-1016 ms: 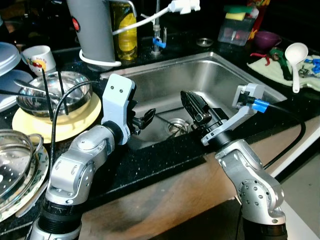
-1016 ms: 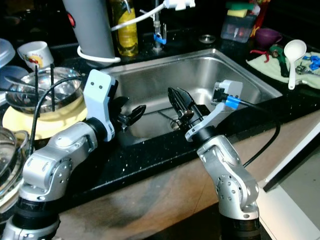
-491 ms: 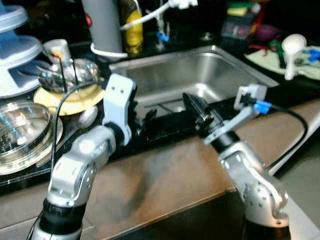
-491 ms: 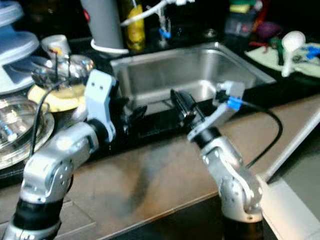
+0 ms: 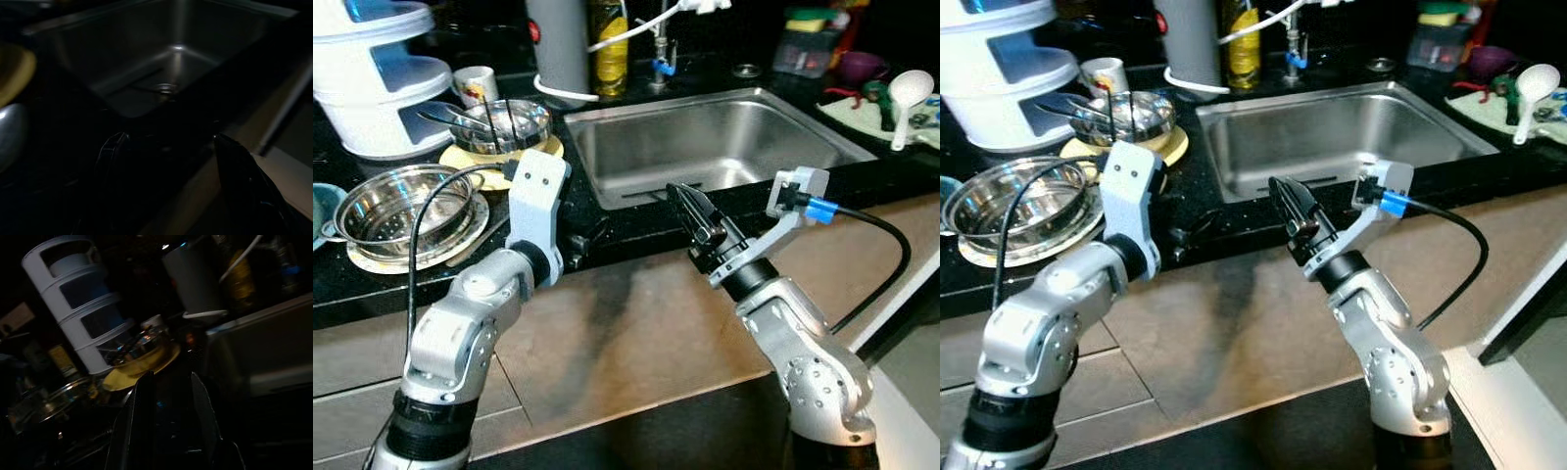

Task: Kitchen organization

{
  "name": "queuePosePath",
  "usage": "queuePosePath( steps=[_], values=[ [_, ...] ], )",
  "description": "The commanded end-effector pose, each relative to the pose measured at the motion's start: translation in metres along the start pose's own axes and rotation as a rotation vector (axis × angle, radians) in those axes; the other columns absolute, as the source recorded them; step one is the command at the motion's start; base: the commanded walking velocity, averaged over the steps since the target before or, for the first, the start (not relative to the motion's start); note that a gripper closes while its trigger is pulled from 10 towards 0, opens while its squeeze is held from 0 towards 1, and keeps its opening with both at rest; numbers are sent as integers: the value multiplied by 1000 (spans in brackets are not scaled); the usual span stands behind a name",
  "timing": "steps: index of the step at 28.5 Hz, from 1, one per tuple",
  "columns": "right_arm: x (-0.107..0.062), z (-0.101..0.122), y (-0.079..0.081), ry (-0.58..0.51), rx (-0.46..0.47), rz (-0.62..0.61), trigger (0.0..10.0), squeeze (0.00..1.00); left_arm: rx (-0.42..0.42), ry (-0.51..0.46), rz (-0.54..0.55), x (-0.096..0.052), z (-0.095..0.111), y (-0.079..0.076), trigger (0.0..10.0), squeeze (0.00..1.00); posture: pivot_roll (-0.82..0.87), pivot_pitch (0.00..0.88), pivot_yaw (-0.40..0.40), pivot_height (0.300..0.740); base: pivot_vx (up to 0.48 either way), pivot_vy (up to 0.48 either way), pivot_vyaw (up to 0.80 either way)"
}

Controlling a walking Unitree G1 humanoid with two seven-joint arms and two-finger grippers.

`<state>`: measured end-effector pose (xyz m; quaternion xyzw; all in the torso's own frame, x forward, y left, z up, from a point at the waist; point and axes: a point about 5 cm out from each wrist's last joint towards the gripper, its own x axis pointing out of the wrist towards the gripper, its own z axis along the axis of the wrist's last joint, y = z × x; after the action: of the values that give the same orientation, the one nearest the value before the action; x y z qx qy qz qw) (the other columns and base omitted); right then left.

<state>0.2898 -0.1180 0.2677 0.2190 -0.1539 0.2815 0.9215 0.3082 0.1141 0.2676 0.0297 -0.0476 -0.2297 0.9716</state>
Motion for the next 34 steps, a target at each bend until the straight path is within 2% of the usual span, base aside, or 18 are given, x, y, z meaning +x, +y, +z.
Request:
queuePosePath(
  steps=[1,7,15,17,24,27,31,32,34],
  values=[
    [-2,-1,1,8,13,7,10000,0,1,31,14,-2,-6,1,10000,0,-81,180,-13,740,0,0,0],
    [-5,-4,3,36,18,21,10000,0,-4,64,26,-4,-11,2,10000,0,-82,186,-18,740,0,0,0],
    [-6,-5,4,46,19,27,10000,0,-18,72,43,-5,-13,3,10000,0,-84,183,-20,740,0,-480,0],
    [-8,-6,5,54,20,31,10000,0,-46,62,58,-7,-17,2,10000,0,-85,178,-22,740,0,0,0],
    [-8,-6,6,60,21,40,10000,0,-58,60,60,-9,-18,2,10000,0,-85,175,-26,740,0,0,0],
    [-9,-7,9,76,26,69,10000,0,-65,56,41,-12,-20,1,10000,0,-86,172,-28,740,0,0,0],
    [-18,-15,23,161,42,208,10000,0,-32,55,-91,-27,-23,-7,10000,0,-87,171,-29,740,0,0,0],
    [-20,-16,25,174,42,225,10000,0,-28,60,-95,-29,-24,-6,10000,0,-86,171,-30,740,0,0,0],
    [-23,-19,26,196,42,244,10000,0,-18,80,-23,-30,-25,6,10000,0,-84,172,-31,740,0,0,0]
  ],
)
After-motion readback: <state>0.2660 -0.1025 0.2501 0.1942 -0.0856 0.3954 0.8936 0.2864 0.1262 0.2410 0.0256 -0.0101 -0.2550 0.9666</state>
